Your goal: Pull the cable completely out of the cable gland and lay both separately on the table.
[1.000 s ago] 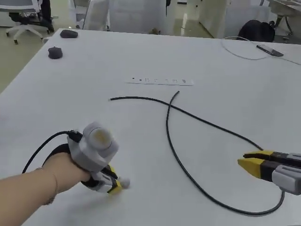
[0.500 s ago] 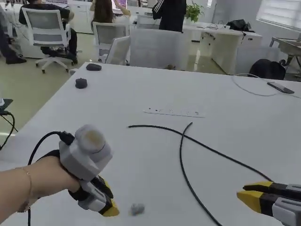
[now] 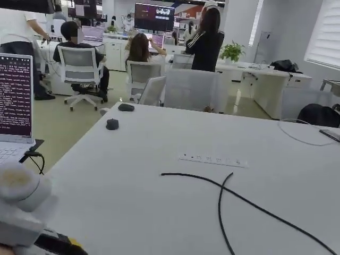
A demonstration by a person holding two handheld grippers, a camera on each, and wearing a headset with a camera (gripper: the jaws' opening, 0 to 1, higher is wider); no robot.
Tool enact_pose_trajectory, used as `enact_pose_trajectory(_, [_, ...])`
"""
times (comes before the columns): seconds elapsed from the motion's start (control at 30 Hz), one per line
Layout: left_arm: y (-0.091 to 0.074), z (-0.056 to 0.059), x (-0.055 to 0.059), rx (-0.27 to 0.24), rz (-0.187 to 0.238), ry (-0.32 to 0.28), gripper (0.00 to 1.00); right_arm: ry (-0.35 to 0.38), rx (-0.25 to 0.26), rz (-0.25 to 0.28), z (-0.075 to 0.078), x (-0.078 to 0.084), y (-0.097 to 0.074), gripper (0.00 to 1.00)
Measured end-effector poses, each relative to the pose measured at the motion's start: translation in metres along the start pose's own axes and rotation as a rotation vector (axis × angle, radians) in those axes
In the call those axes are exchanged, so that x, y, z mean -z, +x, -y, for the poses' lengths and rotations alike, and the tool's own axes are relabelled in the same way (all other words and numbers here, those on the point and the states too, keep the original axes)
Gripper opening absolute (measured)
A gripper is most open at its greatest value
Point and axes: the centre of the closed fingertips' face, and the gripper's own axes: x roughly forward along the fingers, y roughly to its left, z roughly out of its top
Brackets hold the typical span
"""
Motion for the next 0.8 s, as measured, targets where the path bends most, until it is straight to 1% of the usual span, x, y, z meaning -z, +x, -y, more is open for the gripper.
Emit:
enact_pose_trajectory(0.07, [-0.004,-0.003,-0.002,-0.036,0.028,-0.003,0.33,0.026,-0.003,-0.002,-0.002,0.003,0.000,0.25])
enact_pose_trajectory(0.1, [-0.006,-0.006,-0.004,-0.059,0.045,-0.008,0.34,0.045,0.003,0.006,-0.002,0.004,-0.002,0.26])
enact_pose_trajectory(0.13, [-0.009,-0.008,-0.009,-0.088,0.078,-0.012,0.34,0.061,0.006,0.014,-0.001,0.004,-0.003,0.26])
enact_pose_trajectory(0.17, [-0.012,-0.009,-0.012,-0.107,0.100,-0.020,0.35,0.071,0.005,0.015,-0.003,0.005,-0.004,0.26])
enact_pose_trajectory(0.2, [-0.015,-0.010,-0.015,-0.119,0.119,-0.043,0.36,0.079,0.006,0.015,-0.003,0.006,-0.004,0.26])
enact_pose_trajectory(0.23, [-0.018,-0.011,-0.016,-0.130,0.127,-0.053,0.38,0.094,0.011,0.018,-0.002,0.007,-0.005,0.26])
enact_pose_trajectory(0.3, [-0.023,-0.014,-0.019,-0.164,0.146,-0.041,0.40,0.125,0.026,0.014,0.000,0.010,-0.004,0.27])
enact_pose_trajectory(0.37, [-0.023,-0.017,-0.018,-0.175,0.145,-0.046,0.44,0.145,0.041,0.010,0.001,0.013,-0.004,0.30])
enact_pose_trajectory(0.43, [-0.023,-0.021,-0.016,-0.182,0.150,-0.062,0.51,0.153,0.042,0.003,0.001,0.016,-0.003,0.32])
enact_pose_trajectory(0.5, [-0.021,-0.023,-0.007,-0.188,0.122,-0.082,0.58,0.162,0.044,-0.005,0.001,0.019,-0.002,0.34])
enact_pose_trajectory(0.53, [-0.020,-0.023,-0.005,-0.191,0.113,-0.084,0.60,0.165,0.045,-0.009,0.000,0.020,-0.002,0.34])
enact_pose_trajectory(0.63, [-0.019,-0.021,0.000,-0.181,0.110,-0.090,0.58,0.171,0.048,-0.017,0.000,0.022,0.000,0.35])
enact_pose_trajectory(0.7, [-0.017,-0.020,0.003,-0.179,0.099,-0.090,0.57,0.172,0.044,-0.023,-0.002,0.024,0.001,0.35])
enact_pose_trajectory(0.8, [-0.016,-0.019,0.003,-0.177,0.095,-0.089,0.57,0.167,0.038,-0.034,-0.003,0.025,0.003,0.34])
